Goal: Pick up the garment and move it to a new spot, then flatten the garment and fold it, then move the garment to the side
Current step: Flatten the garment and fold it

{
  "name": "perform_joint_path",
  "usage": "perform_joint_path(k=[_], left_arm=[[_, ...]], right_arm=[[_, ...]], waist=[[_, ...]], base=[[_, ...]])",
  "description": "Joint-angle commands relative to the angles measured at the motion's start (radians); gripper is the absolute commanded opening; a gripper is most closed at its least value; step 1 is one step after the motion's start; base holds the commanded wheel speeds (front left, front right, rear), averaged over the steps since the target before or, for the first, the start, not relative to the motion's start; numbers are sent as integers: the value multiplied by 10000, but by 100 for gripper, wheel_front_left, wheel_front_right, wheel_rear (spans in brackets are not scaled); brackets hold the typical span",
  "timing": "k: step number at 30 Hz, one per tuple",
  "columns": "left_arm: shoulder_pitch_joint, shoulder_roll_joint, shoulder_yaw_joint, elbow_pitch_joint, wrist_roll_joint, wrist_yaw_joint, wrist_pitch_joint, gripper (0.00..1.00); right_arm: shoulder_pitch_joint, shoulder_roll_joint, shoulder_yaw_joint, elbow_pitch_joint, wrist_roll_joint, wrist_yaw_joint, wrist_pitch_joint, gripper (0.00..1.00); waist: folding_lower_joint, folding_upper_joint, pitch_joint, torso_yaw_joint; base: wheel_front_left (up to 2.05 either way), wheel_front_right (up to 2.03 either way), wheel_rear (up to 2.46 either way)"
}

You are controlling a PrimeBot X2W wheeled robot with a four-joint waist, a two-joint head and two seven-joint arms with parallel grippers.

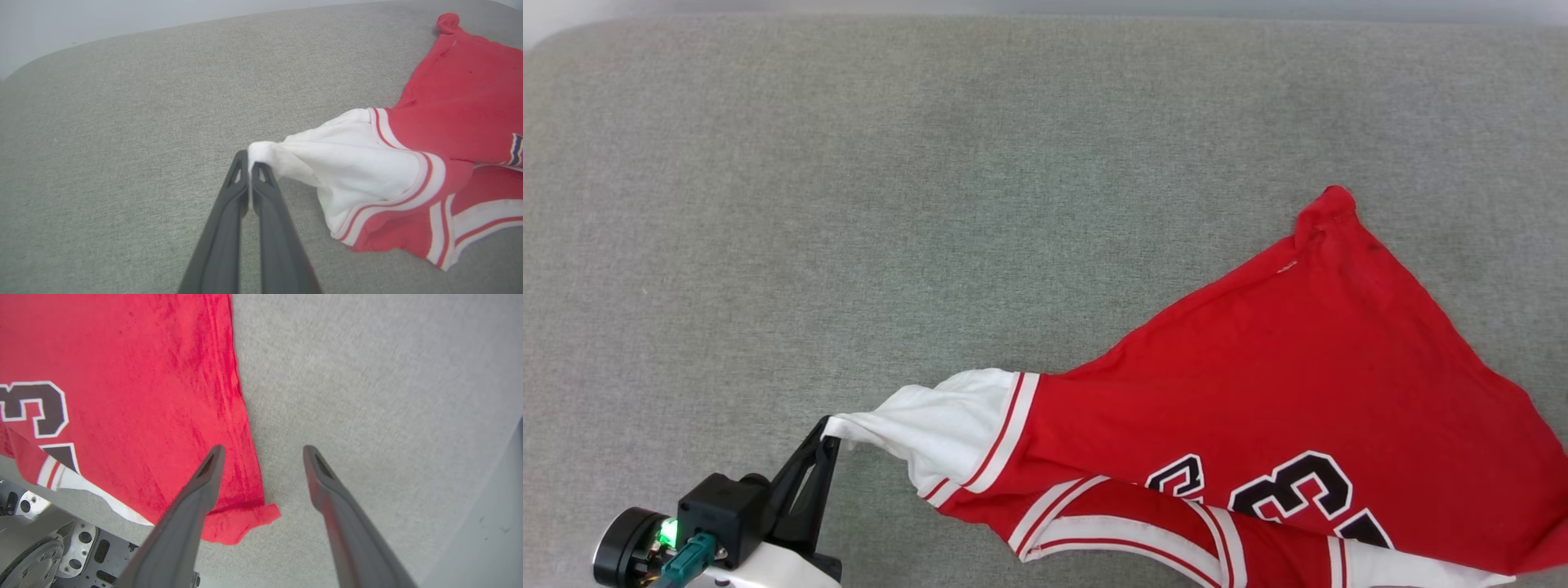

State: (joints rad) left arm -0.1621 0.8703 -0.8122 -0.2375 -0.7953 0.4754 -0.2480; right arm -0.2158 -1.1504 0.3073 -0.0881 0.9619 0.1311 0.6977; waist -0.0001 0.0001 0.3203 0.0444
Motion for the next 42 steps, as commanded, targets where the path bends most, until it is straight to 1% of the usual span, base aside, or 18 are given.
perform_joint_path(k=[1,3,5,8,12,16,20,23,27,28,32,33,34,37,40,42], left_arm=[[36,-39,0,-50,15,1,9,0],[-88,-70,-19,-105,76,-51,25,0],[-252,-110,-53,-139,143,-106,61,0],[-535,-175,-144,-107,332,-218,158,0],[-944,-382,-266,-46,545,-365,245,0],[-1289,-609,-349,65,684,-503,270,0],[-1577,-864,-398,182,776,-627,248,0],[-1783,-1033,-417,315,826,-764,209,0],[-1985,-1176,-403,529,867,-852,155,0],[-1985,-1176,-403,529,867,-852,155,0],[-2001,-1298,-350,745,805,-948,87,0],[-2010,-1329,-349,798,794,-967,69,0],[-2007,-1350,-344,855,779,-1010,65,0],[-1963,-1319,-296,1021,774,-1014,34,0],[-1839,-1321,-91,1042,627,-939,-22,0],[-1890,-1217,50,1000,642,-891,-39,0]], right_arm=[[-352,-114,-160,-220,-83,-9,134,100],[-946,-261,-401,-641,-234,-8,500,100],[-1666,-336,-426,-972,-368,-8,998,100],[-2843,-211,-78,-1230,-535,-8,1972,100],[-4449,467,762,-977,-984,-8,3363,100],[-5918,1642,1655,-232,-1565,-8,4405,100],[-6970,2595,2401,750,-2029,-8,4699,100],[-7522,2969,2929,1494,-2391,-8,4711,100],[-7837,3438,3453,2406,-2508,-8,4518,100],[-7837,3438,3453,2406,-2508,-8,4518,100],[-7575,3781,4390,3048,-2428,-8,4373,100],[-7555,3891,4493,3168,-2328,-8,4256,68],[-7618,4001,4547,3244,-2259,-6,4059,0],[-7975,3990,4682,3375,-2199,-6,3446,0],[-8430,3836,4543,3461,-2016,-8,2682,0],[-8521,3817,4486,3473,-1783,-8,2090,0]], waist=[[1,-1,36,52],[1,-1,139,143],[1,-1,295,282],[1,-1,554,515],[1,-1,952,858],[1,-1,1387,1152],[1,-1,1852,1343],[1,-1,2146,1485],[1,-1,2413,1537],[1,-1,2413,1537],[1,-1,2502,1479],[1,-1,2479,1453],[1,-1,2433,1413],[1,-1,2070,1292],[1,-1,1540,1137],[1,-1,1098,1047]], base=[[0,0,0],[0,0,0],[0,0,0],[0,0,0],[0,0,0],[0,0,0],[0,0,0],[0,0,0],[0,0,0],[0,0,0],[0,0,0],[0,0,0],[0,0,0],[0,0,0],[0,0,0],[0,0,0]])
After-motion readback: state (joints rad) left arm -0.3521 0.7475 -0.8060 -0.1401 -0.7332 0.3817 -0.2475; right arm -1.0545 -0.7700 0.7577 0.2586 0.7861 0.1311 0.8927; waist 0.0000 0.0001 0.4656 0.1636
